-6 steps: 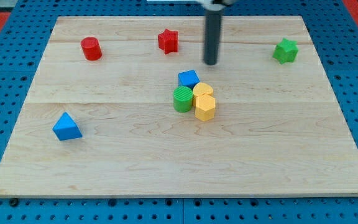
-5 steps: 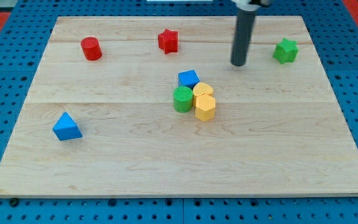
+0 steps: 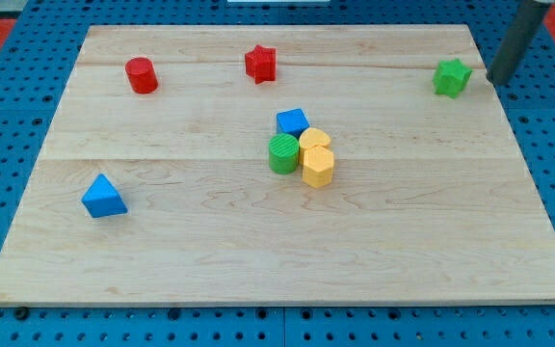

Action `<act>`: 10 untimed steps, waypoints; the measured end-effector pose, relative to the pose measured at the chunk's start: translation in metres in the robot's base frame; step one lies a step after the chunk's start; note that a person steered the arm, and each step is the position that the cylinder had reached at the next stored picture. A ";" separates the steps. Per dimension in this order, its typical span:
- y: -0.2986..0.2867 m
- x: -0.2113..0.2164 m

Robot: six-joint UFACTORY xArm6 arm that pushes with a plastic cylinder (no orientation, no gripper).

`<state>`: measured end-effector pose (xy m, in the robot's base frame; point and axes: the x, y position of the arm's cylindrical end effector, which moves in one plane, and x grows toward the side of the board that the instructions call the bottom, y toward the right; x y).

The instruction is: Move the green star to the yellow heart

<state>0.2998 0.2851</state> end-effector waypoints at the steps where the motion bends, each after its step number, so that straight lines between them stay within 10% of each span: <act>1: -0.058 0.000; 10: -0.185 0.077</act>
